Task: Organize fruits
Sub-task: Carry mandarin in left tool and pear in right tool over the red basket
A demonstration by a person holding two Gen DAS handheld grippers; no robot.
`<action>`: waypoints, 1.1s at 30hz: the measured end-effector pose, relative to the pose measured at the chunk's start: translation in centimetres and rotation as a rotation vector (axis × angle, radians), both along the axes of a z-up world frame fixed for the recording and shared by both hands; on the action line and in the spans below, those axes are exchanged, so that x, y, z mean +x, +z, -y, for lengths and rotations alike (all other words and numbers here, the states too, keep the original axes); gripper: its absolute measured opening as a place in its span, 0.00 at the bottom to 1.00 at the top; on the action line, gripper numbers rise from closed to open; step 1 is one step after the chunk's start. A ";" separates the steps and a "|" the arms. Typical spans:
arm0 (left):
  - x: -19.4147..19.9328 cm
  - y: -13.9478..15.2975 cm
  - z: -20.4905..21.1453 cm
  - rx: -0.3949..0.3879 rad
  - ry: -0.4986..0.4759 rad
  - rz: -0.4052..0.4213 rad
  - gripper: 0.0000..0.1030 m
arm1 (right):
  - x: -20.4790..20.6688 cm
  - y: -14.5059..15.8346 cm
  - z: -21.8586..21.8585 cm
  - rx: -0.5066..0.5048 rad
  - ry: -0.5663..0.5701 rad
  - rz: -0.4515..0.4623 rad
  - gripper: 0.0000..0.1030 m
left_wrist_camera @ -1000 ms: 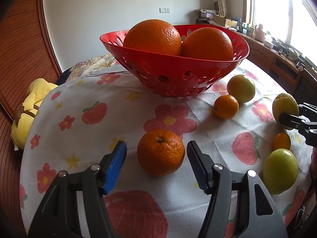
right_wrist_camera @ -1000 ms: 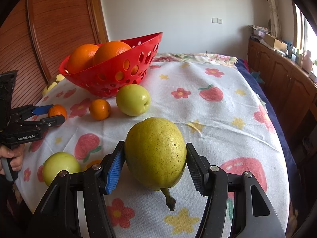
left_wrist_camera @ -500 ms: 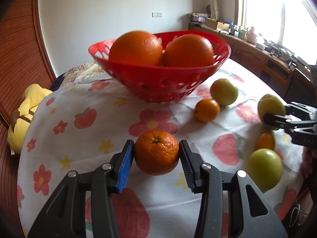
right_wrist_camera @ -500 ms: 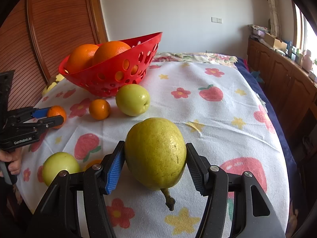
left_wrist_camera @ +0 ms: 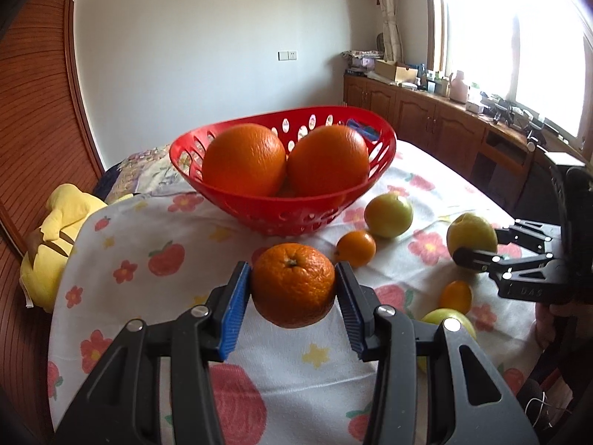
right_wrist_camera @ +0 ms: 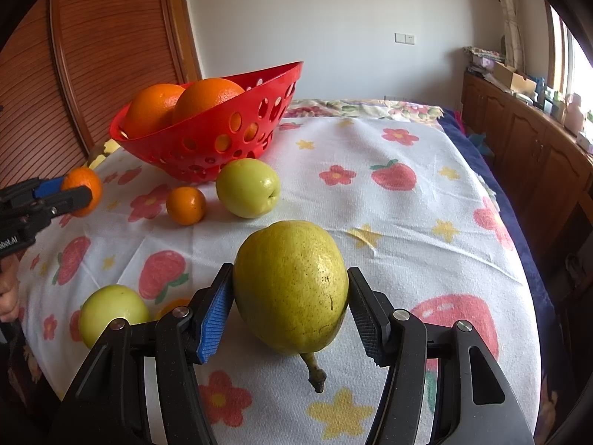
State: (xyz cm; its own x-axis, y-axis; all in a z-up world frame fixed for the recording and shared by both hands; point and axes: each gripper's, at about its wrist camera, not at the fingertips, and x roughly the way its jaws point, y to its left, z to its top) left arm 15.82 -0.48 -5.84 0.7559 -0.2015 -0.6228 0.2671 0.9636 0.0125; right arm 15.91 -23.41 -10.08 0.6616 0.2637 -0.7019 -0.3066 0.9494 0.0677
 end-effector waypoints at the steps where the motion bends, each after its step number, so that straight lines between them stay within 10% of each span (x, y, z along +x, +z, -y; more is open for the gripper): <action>1: 0.0 0.2 0.0 0.000 0.000 0.005 0.44 | 0.0 0.0 0.0 0.000 0.001 0.000 0.60; 33: 7.0 5.8 -0.4 -0.051 -0.008 0.102 0.44 | 5.8 10.0 -2.4 -0.032 0.122 0.159 0.60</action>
State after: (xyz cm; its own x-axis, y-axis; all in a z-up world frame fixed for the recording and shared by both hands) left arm 22.85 -0.08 -0.09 0.8134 -0.2370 -0.5313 0.2742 0.9616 -0.0091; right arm 21.74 -21.01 -0.10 0.7295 0.3279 -0.6003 -0.4241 0.9054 -0.0209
